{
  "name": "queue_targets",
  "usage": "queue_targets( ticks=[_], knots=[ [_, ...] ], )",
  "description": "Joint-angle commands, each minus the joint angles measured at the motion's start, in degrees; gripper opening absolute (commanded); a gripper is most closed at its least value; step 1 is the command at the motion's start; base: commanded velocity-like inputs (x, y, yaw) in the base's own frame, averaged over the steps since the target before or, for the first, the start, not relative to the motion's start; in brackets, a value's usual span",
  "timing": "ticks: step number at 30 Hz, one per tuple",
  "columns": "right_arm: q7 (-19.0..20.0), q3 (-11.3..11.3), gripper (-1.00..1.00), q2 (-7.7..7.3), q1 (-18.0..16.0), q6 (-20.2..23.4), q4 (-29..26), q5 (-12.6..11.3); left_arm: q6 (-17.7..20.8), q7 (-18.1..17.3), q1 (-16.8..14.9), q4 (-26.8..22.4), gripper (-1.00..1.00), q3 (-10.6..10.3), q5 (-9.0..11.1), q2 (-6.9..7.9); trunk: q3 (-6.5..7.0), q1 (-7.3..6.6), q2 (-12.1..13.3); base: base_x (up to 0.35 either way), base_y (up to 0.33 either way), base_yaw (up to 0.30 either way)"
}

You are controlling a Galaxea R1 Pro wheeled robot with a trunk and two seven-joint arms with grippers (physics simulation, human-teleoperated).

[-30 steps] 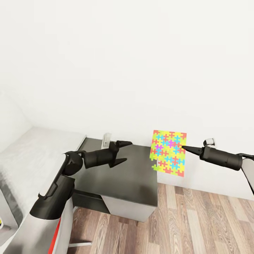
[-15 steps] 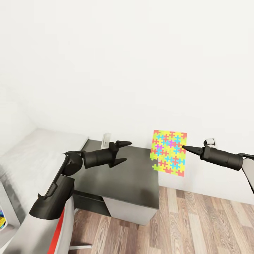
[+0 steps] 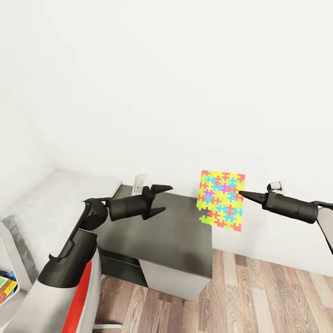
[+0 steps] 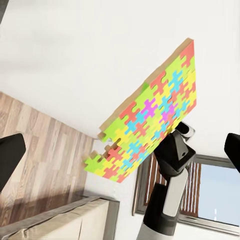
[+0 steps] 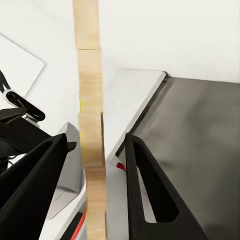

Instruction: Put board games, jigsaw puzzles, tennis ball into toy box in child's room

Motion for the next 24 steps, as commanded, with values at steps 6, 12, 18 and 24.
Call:
queue_targets(
  ticks=[6, 12, 18, 24],
  knots=[
    [-0.2, 0.0, -1.00, 0.00, 0.0, 0.2, 0.0, 0.3, -0.1, 0.5, -0.1, -0.3, 1.00, 0.0, 0.6, 0.17, 0.46, 0.04, -0.1, 0.000, 0.000, 0.098],
    [-1.4, 0.0, -1.00, 0.00, 0.0, 0.2, 0.0, 0.3, 0.0, 0.5, -0.1, -0.3, 1.00, 0.1, 0.6, 0.20, 1.02, 0.04, -0.1, 0.000, 0.000, 0.099],
    [-2.0, 0.0, -1.00, 0.00, 0.0, 0.2, 0.0, 0.3, 0.0, 0.5, -0.1, -0.3, 1.00, 0.1, 0.6, 0.23, 1.58, 0.04, -0.1, 0.000, 0.000, 0.098],
    [-2.1, -0.1, -1.00, -0.04, 0.0, 0.2, 0.0, 0.2, 0.0, 0.5, 0.0, -0.4, 1.00, 0.1, 0.6, 0.24, 1.96, 0.04, -0.1, 0.000, 0.000, 0.058]
  ],
)
